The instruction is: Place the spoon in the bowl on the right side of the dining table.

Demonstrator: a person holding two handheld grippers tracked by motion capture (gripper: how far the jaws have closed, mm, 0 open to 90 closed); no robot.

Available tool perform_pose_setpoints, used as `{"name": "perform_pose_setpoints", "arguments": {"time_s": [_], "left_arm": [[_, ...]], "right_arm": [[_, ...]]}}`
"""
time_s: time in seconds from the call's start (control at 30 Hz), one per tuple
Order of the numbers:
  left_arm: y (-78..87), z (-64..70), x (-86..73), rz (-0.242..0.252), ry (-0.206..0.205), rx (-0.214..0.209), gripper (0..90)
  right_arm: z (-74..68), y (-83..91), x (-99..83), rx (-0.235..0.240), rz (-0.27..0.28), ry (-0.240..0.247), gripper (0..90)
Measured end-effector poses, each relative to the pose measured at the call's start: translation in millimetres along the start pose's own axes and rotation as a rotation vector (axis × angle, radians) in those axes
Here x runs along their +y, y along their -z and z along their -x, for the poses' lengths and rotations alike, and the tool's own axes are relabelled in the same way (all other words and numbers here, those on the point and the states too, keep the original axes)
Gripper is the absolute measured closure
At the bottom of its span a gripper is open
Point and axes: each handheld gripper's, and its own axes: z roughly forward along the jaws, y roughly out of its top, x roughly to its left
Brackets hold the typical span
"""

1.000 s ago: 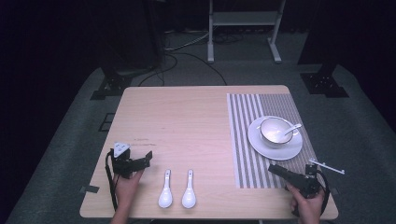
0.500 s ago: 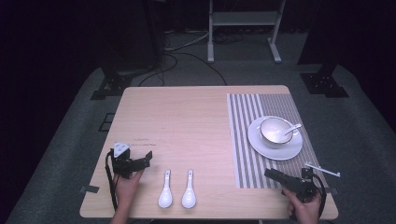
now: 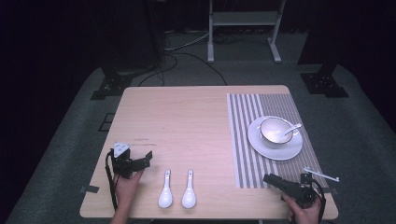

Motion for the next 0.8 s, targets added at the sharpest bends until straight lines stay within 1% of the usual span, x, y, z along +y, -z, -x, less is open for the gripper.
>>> {"name": "perform_pose_setpoints", "arguments": {"time_s": [0.13, 0.23, 0.4, 0.6, 0.8], "left_arm": [[-0.1, -0.3, 0.0, 0.000, 0.001, -0.001, 0.0], [0.0, -0.5, 0.0, 0.000, 0.002, -0.002, 0.0], [0.1, -0.5, 0.0, 0.001, 0.001, -0.003, 0.0], [-0.1, -0.6, 0.0, 0.001, 0.003, -0.004, 0.0], [-0.2, -0.7, 0.1, -0.001, 0.003, -0.003, 0.0]], "right_arm": [[1.8, 0.9, -6.4, -0.002, 0.000, -0.008, 43.6], [2.1, 1.4, -9.9, 0.005, 0.006, -0.014, 43.4], [2.0, -0.8, -14.1, 0.009, 0.000, -0.009, 43.2], [1.1, -2.0, -14.9, 0.017, 0.002, -0.001, 42.8], [1.1, -3.2, -15.5, 0.012, -0.005, -0.001, 41.8]]}}
